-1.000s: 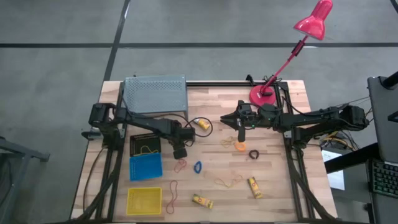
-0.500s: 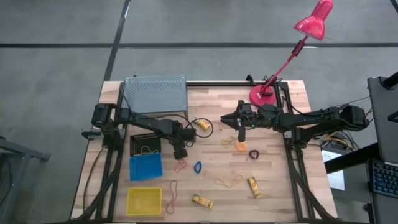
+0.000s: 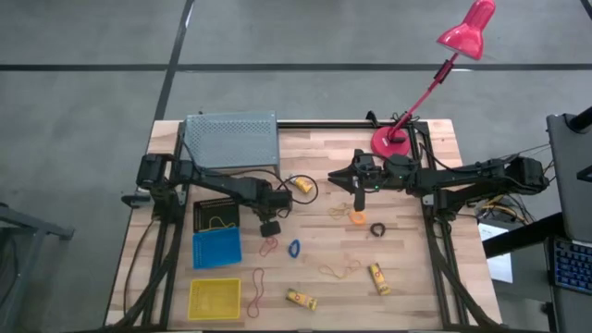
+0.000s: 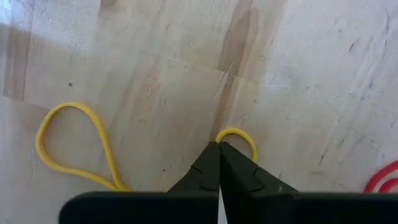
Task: Pick & Place Office Desk Supplies
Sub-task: Put the yellow rubber band in the black bin
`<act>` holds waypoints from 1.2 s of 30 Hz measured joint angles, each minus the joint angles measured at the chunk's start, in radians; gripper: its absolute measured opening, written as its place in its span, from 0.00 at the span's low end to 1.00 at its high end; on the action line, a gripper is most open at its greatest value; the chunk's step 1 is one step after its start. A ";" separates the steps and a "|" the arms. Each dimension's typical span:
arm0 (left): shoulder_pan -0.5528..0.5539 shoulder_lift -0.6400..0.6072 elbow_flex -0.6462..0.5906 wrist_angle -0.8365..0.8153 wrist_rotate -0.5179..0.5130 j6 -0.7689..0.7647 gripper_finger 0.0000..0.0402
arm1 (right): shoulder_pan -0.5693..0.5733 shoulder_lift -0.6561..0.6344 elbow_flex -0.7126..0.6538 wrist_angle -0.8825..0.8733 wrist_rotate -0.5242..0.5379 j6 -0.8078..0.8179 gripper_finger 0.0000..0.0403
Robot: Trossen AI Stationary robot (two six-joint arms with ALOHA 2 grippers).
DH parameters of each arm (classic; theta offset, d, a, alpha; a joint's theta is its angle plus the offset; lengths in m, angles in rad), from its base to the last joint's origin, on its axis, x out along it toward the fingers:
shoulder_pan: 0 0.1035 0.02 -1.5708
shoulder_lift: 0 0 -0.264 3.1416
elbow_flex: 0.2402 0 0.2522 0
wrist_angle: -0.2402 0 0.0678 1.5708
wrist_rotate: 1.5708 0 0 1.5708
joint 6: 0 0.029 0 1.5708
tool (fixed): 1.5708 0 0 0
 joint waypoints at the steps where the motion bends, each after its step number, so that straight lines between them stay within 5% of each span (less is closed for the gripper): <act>1: 0.000 -0.003 0.002 -0.001 0.000 -0.001 0.01 | 0.000 0.000 0.000 0.000 0.000 0.000 0.17; 16: -0.001 -0.271 0.015 -0.028 0.003 -0.087 0.00 | 0.000 0.000 0.000 -0.002 0.000 0.000 0.17; 24: -0.001 -0.451 0.015 -0.081 -0.111 -0.150 0.00 | 0.000 0.000 0.000 -0.017 0.000 0.000 0.17; 36: -0.001 -0.632 0.030 -0.306 -0.140 -0.198 0.00 | 0.000 0.000 0.000 -0.031 0.000 0.000 0.17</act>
